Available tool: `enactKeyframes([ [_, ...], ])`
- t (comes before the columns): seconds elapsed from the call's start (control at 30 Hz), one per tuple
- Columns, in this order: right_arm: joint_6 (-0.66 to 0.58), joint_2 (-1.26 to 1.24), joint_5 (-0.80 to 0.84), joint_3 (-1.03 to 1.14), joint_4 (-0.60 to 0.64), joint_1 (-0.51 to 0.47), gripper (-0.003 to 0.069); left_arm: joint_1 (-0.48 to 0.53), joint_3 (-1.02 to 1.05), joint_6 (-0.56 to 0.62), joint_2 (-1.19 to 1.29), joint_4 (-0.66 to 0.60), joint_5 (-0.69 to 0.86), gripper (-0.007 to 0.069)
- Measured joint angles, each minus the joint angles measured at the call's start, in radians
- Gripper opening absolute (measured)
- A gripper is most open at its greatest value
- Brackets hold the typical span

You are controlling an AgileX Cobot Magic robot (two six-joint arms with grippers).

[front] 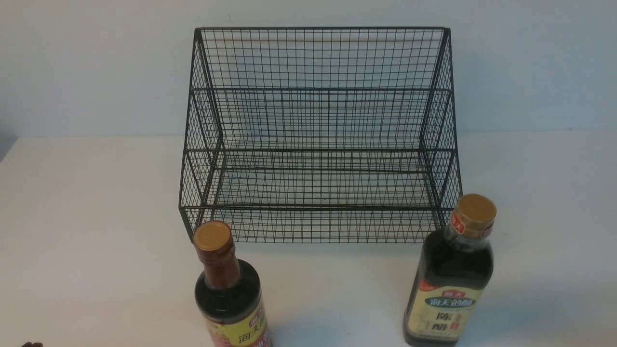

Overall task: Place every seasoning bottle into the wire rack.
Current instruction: Use the left arm to grab the condiment bottle closest to it

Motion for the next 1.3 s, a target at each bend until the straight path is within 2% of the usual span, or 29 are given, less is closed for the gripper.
enactKeyframes([
  [0.37,0.0,0.0,0.0,0.0,0.0,0.0,-0.0007,0.0,0.0,-0.005,0.0,-0.009,-0.001,-0.0005],
  [0.47,0.0,0.0,0.0,0.0,0.0,0.0,-0.0007,0.001,0.0,-0.153,0.0,-0.213,-0.02,-0.0005],
  [0.6,0.0,0.0,0.0,0.0,0.0,0.0,-0.0007,0.001,0.0,-0.29,0.0,-0.474,-0.055,-0.0005],
  [0.63,0.0,0.0,0.0,0.0,0.0,0.0,-0.0007,0.001,0.0,-0.29,0.0,-0.474,-0.056,-0.0005],
  [0.77,0.0,0.0,0.0,0.0,0.0,0.0,-0.0007,-0.001,-0.005,-0.32,0.0,-0.686,-0.087,-0.0005],
  [0.87,0.0,0.0,0.0,0.0,0.0,0.0,-0.0007,-0.016,-0.057,-0.264,0.0,-0.777,-0.03,-0.0005],
  [0.93,0.0,0.0,0.001,0.0,0.0,0.0,-0.0007,-0.036,-0.161,-0.145,0.0,-0.822,0.02,-0.0005],
  [1.03,0.0,0.0,0.001,0.0,0.0,0.0,-0.0007,-0.081,-0.409,0.112,0.021,-0.869,0.152,-0.0005],
  [1.1,0.0,0.0,0.002,0.0,0.0,0.0,-0.0007,-0.098,-0.519,0.248,0.087,-0.859,0.271,-0.0005],
  [1.13,0.0,0.0,0.003,0.0,0.0,0.0,-0.0007,-0.103,-0.59,0.308,0.143,-0.835,0.38,-0.0005],
  [1.17,0.0,0.0,0.003,0.0,0.0,0.0,-0.0007,-0.103,-0.599,0.324,0.163,-0.826,0.394,-0.0004],
  [1.23,0.0,0.0,0.003,-0.001,0.0,0.0,-0.0007,-0.103,-0.69,0.378,0.291,-0.764,0.553,0.001],
  [1.3,0.0,0.0,0.003,-0.001,0.0,0.0,-0.0007,-0.103,-0.732,0.396,0.386,-0.727,0.599,0.0037],
])
